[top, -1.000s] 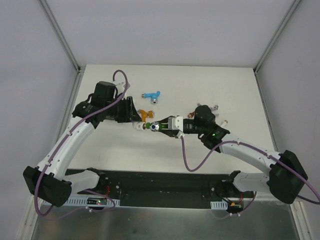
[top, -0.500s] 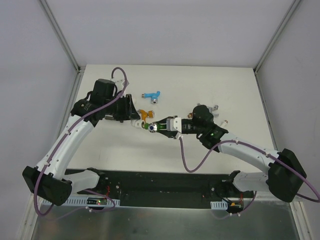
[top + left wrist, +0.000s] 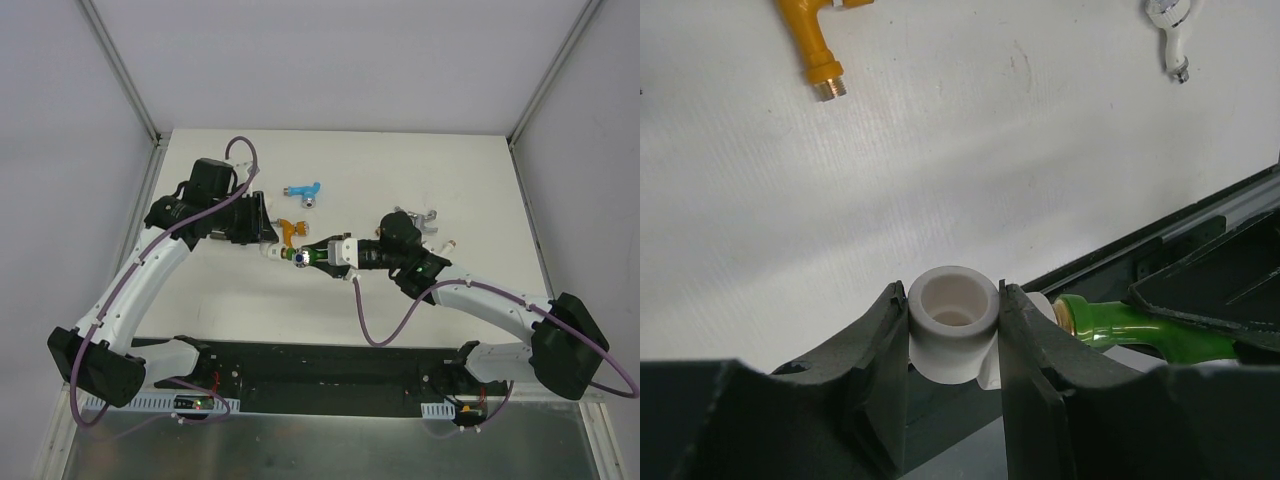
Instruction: Install the water faucets
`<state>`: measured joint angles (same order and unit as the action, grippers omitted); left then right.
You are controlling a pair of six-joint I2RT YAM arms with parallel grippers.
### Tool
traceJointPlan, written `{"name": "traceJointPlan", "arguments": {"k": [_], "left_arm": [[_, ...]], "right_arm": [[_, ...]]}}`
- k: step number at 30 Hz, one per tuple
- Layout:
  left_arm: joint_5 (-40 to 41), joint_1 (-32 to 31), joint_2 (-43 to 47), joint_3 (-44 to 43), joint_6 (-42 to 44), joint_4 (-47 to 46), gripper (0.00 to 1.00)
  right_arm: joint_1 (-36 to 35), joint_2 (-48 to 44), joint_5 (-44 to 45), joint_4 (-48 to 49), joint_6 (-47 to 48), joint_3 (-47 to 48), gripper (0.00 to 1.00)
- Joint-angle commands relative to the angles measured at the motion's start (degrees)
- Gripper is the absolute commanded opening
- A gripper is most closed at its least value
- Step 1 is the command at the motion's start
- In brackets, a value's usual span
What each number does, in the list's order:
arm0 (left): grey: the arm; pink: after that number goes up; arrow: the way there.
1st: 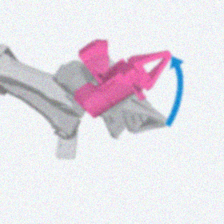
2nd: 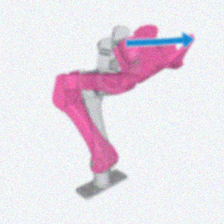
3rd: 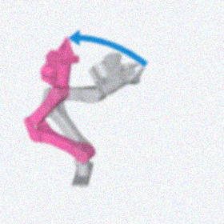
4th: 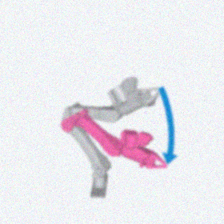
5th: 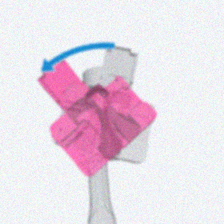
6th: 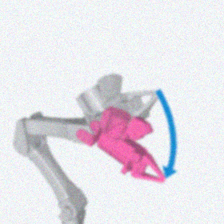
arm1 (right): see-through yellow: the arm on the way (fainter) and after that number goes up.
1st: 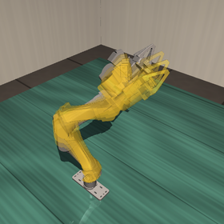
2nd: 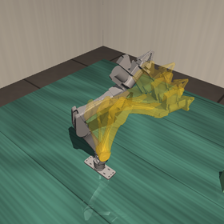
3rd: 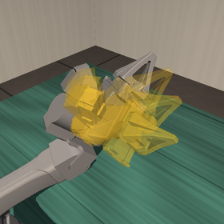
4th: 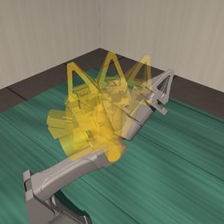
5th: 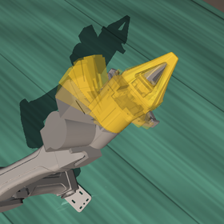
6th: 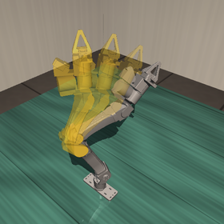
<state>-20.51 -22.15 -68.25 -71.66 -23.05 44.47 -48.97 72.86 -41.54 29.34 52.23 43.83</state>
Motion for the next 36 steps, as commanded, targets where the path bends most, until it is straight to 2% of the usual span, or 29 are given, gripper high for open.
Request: {"name": "traceJointPlan", "arguments": {"k": [1,15,25,31,36], "left_arm": [[-2.5,-0.6,-0.2,-3.1,1.0,1.7,0.0],[-2.4,-0.6,-3.5,-8.0,2.5,6.2,0.0],[-3.3,-0.5,-5.7,-11.5,3.8,9.2,0.0],[-5.5,0.5,-4.6,-12.2,4.9,9.6,0.0],[-9.5,2.1,-3.0,-11.0,5.6,9.6,0.0]], "right_arm": [[-0.4,0.1,0.2,4.7,2.3,2.7,0.0],[-1.1,2.0,-2.4,5.8,4.1,4.2,0.0],[-1.5,5.3,-3.8,14.4,7.3,4.7,0.0],[-1.4,6.2,-4.0,23.5,4.6,3.0,0.0],[-1.3,5.7,-7.3,24.4,1.7,3.4,0.0]]}}
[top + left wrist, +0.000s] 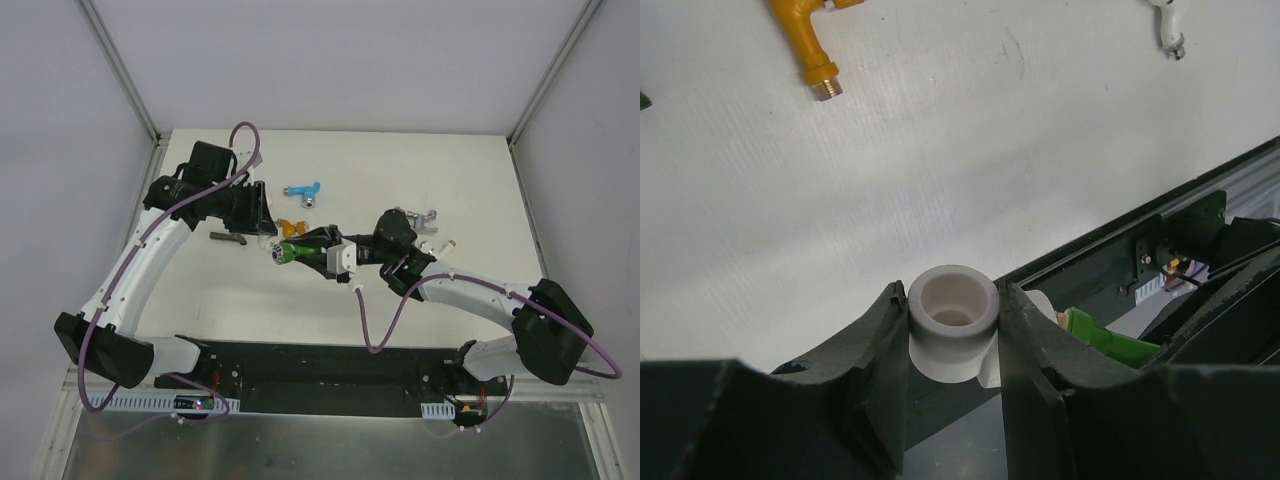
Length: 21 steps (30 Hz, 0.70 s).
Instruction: Install the water faucets
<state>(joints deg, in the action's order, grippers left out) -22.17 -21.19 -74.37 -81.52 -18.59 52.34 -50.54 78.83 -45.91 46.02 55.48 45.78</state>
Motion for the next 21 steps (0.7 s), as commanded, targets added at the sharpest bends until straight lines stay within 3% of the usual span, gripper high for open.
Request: {"name": "traceJointPlan", "arguments": {"k": [1,11,21], "left_arm": [[-8.3,1.7,3.6,-0.9,1.1,1.7,0.0],[-16.9,4.0,7.1,2.0,-1.0,-1.2,0.0],[-19.2,4.0,8.1,1.2,-2.4,-2.4,0.0]], "right_arm": [[0.4,-0.3,-3.4,8.0,-2.2,1.3,0.0],[0.9,0.4,-5.1,16.2,-7.9,0.6,0.0],[1.4,-1.5,-9.0,6.4,-6.4,2.1,0.0]]}}
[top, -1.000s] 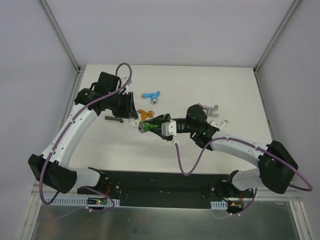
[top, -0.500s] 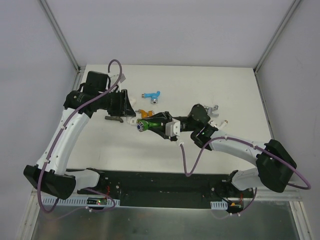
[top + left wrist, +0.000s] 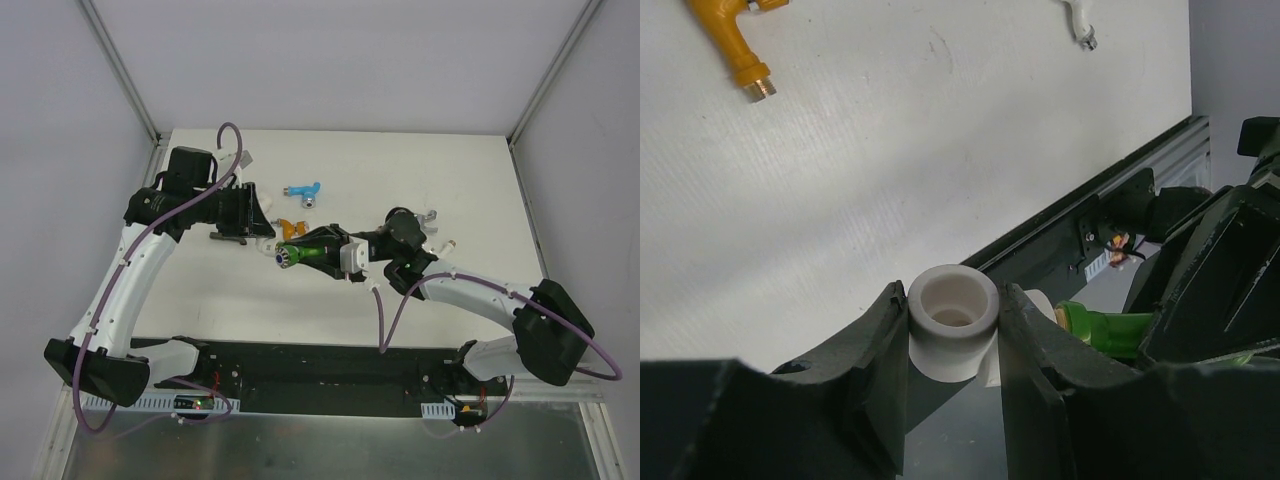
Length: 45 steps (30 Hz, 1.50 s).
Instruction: Install the water faucets
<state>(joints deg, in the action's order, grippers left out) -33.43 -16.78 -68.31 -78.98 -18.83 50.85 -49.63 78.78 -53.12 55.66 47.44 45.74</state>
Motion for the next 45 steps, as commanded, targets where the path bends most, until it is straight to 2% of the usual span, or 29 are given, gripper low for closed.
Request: {"name": "traceJointPlan", "arguments": {"k": [1,10,15,20,29,39,45], "left_arm": [[-7.9,-0.5,2.2,-1.6,-2.5,-1.1,0.0],[-3.0,-0.5,5.2,-1.7,-9.1,-4.6,0.0],[-0.4,-0.6,9.0,2.9,-15.9,-13.4,0.0],[3.4,-1.4,11.6,5.8,-17.5,-18.7,0.0],[3.5,-1.9,16.4,13.1,-21.0,-30.8,0.0],[5.7,-1.9,18.9,19.1,-21.0,-35.8,0.0],[5.8,-1.9,19.5,23.6,-20.7,-40.6,0.0]], "right_arm": [[0.6,-1.7,-1.7,-4.2,2.0,2.3,0.0],[0.4,-0.3,5.0,-4.3,2.0,2.3,0.0],[0.3,3.9,11.3,8.5,-7.2,0.8,0.0],[0.2,9.2,15.3,21.5,-20.7,0.1,0.0],[-1.9,9.2,25.3,23.9,-29.6,-2.8,0.0],[-2.0,4.5,39.0,24.4,-39.1,-8.7,0.0],[-2.0,1.7,41.3,22.1,-45.7,-12.2,0.0]]}}
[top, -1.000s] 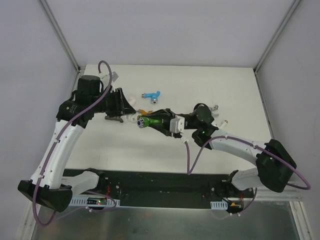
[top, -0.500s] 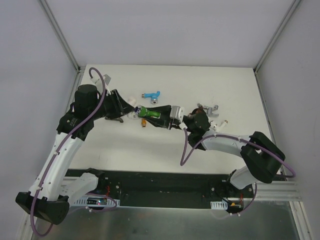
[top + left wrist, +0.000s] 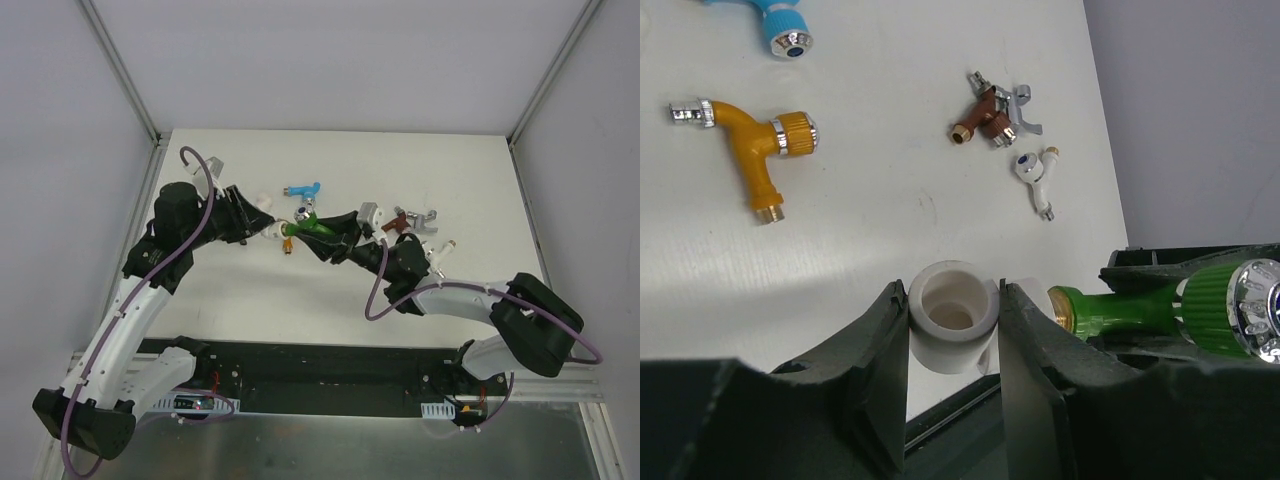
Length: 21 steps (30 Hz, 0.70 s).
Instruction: Install the water faucets
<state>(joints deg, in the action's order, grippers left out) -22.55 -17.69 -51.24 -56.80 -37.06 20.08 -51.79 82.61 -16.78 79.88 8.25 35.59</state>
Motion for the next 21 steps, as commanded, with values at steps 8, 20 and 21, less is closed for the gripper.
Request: {"name": "traceJointPlan", "arguments": {"k": [8,20,21], "left_arm": [[-5.0,-2.6,3.4,3.4,0.0,-13.7,0.0],[7.4,-14.9,2.9,2.9,11.7,-12.1,0.0],[8.2,-15.3,2.7,2.7,12.3,-11.9,0.0]], "right_arm": [[0.3,-7.9,-0.1,-18.6,-2.5,-1.7,0.0],[0.1,-12.2,-3.6,-36.5,4.4,2.6,0.0],[0.2,-12.4,-3.4,-36.9,4.5,2.7,0.0]]}}
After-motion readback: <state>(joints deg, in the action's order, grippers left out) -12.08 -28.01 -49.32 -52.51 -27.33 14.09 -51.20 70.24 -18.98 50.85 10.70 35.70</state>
